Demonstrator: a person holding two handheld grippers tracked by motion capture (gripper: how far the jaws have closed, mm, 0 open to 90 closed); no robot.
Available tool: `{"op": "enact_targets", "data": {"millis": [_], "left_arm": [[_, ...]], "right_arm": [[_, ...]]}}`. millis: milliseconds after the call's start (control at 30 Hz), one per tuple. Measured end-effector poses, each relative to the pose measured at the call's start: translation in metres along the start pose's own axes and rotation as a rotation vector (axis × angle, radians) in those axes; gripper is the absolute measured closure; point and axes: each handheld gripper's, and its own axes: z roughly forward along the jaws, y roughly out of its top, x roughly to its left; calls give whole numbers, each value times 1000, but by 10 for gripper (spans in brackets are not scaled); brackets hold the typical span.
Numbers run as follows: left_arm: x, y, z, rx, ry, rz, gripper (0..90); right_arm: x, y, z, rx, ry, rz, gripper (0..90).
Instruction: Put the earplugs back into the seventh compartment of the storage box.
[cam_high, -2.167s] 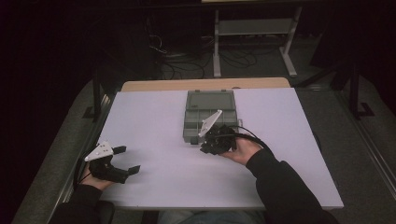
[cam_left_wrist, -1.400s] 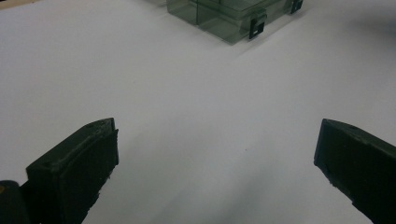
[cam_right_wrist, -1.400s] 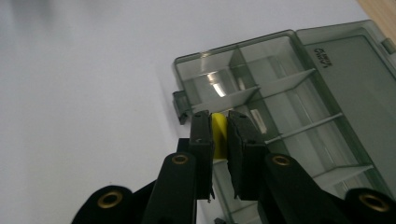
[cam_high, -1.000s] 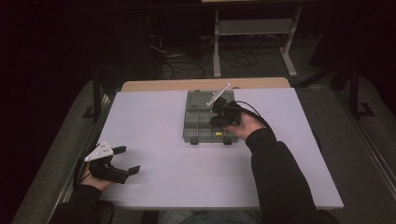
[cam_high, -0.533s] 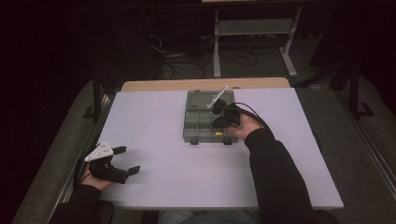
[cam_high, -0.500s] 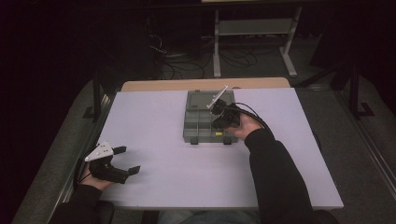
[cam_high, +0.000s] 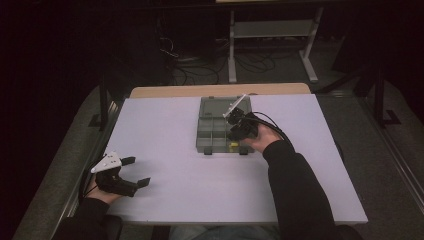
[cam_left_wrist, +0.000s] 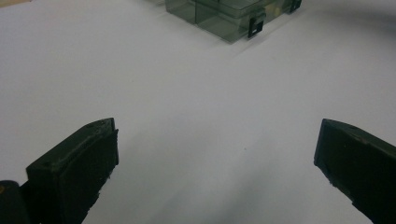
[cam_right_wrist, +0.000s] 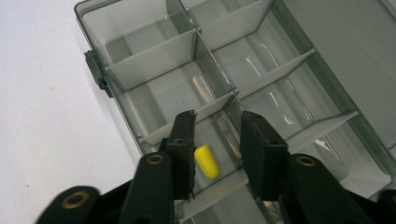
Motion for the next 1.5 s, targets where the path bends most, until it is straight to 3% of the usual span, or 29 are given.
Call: {"op": "enact_targets", "data": {"millis": [300,500,700,833,1033,1500], "left_arm": [[0,0,0,4,1,2,0],[0,0,0,4,2,1,0],[0,0,0,6,3,2,0],[0,0,0,7,3,3,0],[0,0,1,8,3,2,0],[0,0,1,10,5,1,0]], "right_arm": [[-3,-5,-17,-56,-25,17,329],[-6,-13,-28,-93,-25,45,208],[-7,-21,-38,-151,19,72,117],[-5,-25,-45,-165,9,73,11],[-2,-34,-57,-244,9,90,0],[-4,-69,-72,-286,22,117,0]]}}
